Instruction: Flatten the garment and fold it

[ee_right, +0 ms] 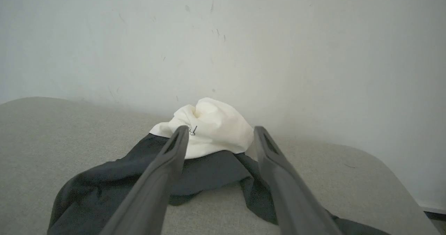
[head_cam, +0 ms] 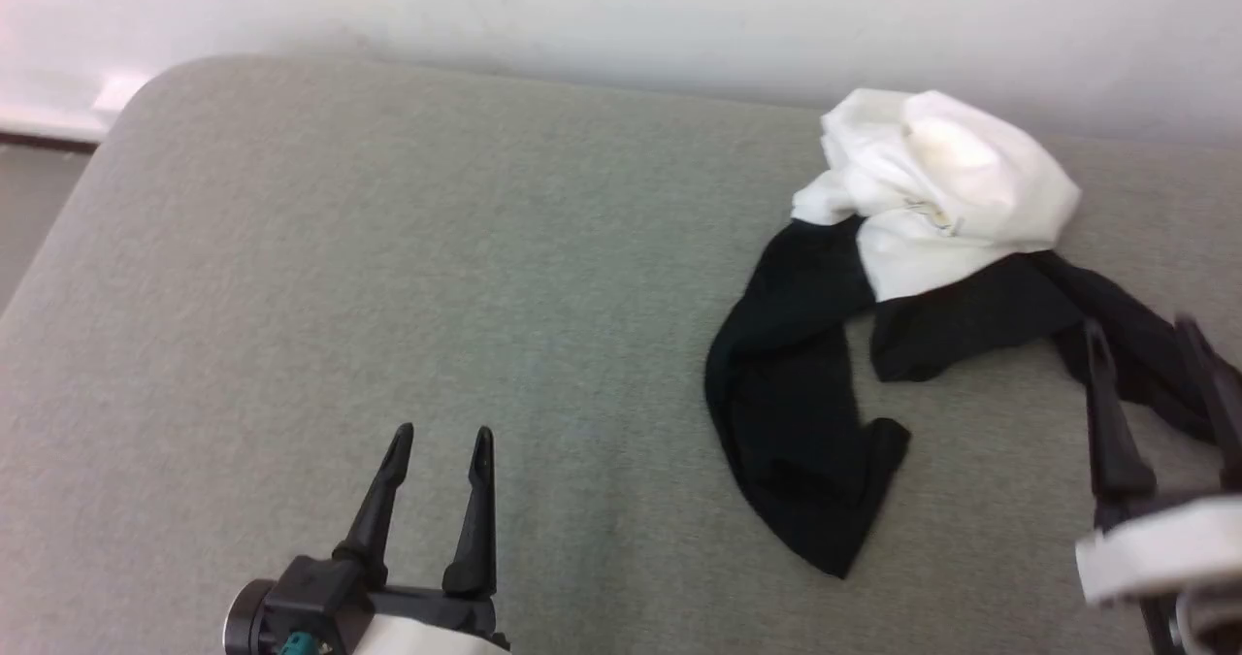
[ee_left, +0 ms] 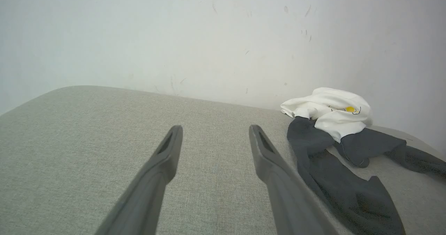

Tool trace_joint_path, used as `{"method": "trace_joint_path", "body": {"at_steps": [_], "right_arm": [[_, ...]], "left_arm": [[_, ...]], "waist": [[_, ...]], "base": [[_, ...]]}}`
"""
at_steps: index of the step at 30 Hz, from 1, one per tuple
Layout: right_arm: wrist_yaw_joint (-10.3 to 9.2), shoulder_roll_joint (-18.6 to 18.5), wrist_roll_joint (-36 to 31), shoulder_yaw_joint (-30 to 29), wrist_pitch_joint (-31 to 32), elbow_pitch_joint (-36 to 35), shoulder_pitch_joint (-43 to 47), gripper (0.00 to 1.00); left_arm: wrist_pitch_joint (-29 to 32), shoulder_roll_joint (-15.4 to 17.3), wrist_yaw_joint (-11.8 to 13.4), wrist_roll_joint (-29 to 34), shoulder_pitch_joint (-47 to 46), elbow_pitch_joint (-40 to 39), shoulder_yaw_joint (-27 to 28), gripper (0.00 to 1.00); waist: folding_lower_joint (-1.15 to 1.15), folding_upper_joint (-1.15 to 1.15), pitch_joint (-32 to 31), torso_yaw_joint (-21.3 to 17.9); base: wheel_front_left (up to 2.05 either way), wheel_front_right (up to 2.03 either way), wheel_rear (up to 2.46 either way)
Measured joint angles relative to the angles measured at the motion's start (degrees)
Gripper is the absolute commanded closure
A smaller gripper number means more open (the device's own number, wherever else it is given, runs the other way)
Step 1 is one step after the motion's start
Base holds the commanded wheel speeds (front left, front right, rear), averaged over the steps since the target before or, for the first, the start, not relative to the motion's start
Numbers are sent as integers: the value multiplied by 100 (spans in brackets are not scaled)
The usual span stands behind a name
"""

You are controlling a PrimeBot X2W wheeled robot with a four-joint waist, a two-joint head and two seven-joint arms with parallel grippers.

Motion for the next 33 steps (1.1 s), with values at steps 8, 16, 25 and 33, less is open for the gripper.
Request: {"method": "trace_joint_path", "body": {"at_steps": [8,16,25,33], "right_arm": [[1,387,-18,-447,-744,-341,997,0],[1,387,144,-544,-978,-233,986,0],[1,386,260,-505,-1017,-83,801,0],[1,388,342,-256,-1073,88,591,0]], "left_arm": [[0,0,0,54,222,-122,69,0],[20,33,-104,196,29,-148,-79,0],[1720,97,-520,360,-1675,330,-892,0],[3259,116,-614,276,-2546,1597,-1346,0]], "waist": [[1,0,-160,-506],[1,0,-227,-830],[3,0,93,-944],[3,0,426,-1199]], "base": [[0,0,0],[0,0,0],[0,0,0],[0,0,0]]}}
